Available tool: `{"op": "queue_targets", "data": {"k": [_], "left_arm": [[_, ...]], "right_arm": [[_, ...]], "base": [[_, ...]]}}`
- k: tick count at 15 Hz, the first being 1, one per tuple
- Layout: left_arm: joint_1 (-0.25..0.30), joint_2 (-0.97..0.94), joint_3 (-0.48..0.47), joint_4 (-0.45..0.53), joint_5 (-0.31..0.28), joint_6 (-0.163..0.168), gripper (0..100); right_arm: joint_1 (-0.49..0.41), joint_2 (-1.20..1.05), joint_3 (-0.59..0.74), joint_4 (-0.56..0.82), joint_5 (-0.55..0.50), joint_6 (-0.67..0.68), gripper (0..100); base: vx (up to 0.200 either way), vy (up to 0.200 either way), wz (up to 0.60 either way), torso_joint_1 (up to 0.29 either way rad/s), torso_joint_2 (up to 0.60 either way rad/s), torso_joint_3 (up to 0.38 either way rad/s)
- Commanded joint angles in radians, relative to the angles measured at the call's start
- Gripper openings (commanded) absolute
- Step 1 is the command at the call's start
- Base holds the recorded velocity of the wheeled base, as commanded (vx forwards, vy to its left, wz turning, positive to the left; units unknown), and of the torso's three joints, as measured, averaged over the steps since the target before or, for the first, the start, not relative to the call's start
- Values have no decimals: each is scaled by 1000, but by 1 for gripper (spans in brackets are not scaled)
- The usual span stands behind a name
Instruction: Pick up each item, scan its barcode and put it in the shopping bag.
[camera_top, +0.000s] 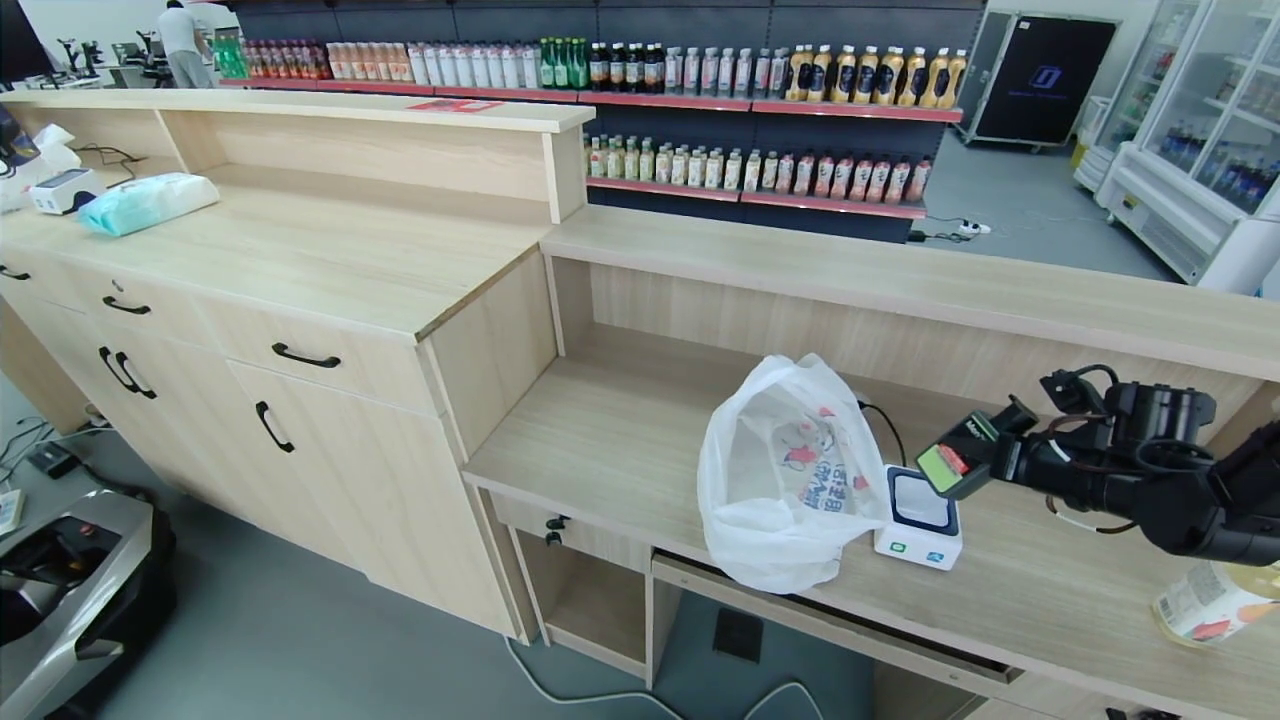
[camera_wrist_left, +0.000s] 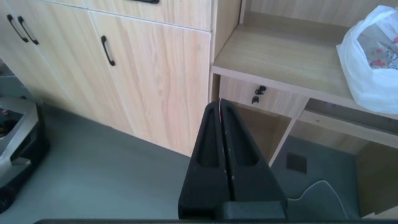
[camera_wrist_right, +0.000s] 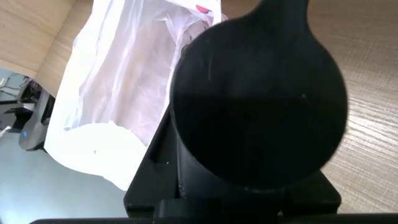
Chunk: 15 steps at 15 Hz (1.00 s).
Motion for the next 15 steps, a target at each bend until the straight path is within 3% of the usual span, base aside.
{"op": "queue_targets", "data": {"k": [1, 15], "left_arm": [[0, 0, 0, 0, 0, 0, 0], [0, 0, 0, 0, 2, 0, 0]], "right_arm": [[9, 7, 1, 0, -5, 0, 0], [33, 60, -55, -2, -11, 26, 0]], "base": [[0, 0, 0, 0, 0, 0], [0, 0, 0, 0, 0, 0]]}}
